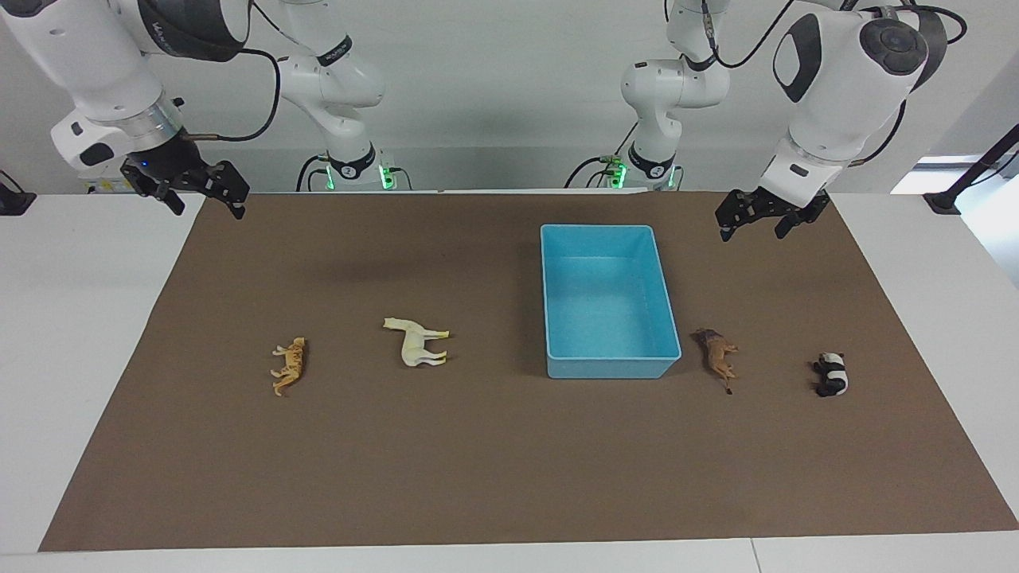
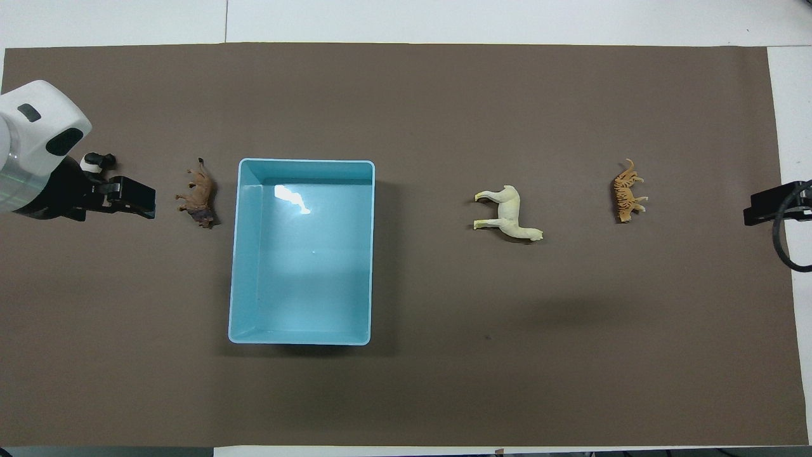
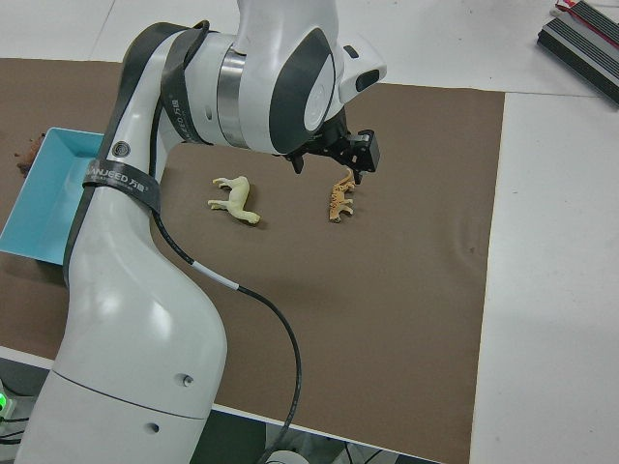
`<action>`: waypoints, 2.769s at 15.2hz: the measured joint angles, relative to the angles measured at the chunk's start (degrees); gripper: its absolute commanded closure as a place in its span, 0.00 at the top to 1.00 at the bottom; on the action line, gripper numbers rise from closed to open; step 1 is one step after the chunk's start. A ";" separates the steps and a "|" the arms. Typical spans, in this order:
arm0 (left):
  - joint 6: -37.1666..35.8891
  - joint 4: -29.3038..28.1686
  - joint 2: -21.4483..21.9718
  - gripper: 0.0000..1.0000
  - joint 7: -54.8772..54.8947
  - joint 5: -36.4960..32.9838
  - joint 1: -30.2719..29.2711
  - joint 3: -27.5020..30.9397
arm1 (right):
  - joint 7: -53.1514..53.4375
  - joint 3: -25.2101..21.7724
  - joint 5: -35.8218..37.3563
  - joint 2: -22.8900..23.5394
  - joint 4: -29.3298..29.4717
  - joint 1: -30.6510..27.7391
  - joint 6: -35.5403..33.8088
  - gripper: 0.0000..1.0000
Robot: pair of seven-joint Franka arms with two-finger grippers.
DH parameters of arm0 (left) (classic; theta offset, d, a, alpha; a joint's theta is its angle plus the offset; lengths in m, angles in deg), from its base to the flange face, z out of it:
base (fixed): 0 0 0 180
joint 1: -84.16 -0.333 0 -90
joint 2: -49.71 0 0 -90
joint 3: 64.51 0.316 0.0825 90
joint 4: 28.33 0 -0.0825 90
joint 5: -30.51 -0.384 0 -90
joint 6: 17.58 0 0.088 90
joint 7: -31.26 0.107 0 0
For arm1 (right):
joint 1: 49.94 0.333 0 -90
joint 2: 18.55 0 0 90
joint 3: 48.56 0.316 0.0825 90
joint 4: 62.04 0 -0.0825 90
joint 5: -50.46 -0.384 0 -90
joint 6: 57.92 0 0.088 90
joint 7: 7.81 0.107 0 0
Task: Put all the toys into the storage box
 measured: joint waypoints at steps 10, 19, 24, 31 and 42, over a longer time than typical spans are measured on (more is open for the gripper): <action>0.00 0.00 0.00 1.00 0.00 0.00 0.00 0.00 | 0.05 0.00 0.00 -0.01 0.00 0.00 -0.97 1.00; 0.00 0.00 0.00 1.00 0.00 0.00 0.00 0.00 | 0.05 0.05 0.00 0.17 -4.96 0.07 6.05 1.00; 0.00 0.00 0.33 1.00 0.00 0.00 0.00 0.04 | 0.41 0.38 0.00 6.33 -11.51 0.23 19.69 1.00; 16.31 -10.04 1.12 1.00 -3.28 -0.05 -3.03 0.54 | 0.52 0.47 0.00 15.19 -12.91 2.09 32.79 1.00; 49.14 -27.99 -10.37 1.00 -24.90 -0.04 -4.10 -0.31 | 0.52 0.47 0.00 23.87 -13.47 3.06 43.74 1.00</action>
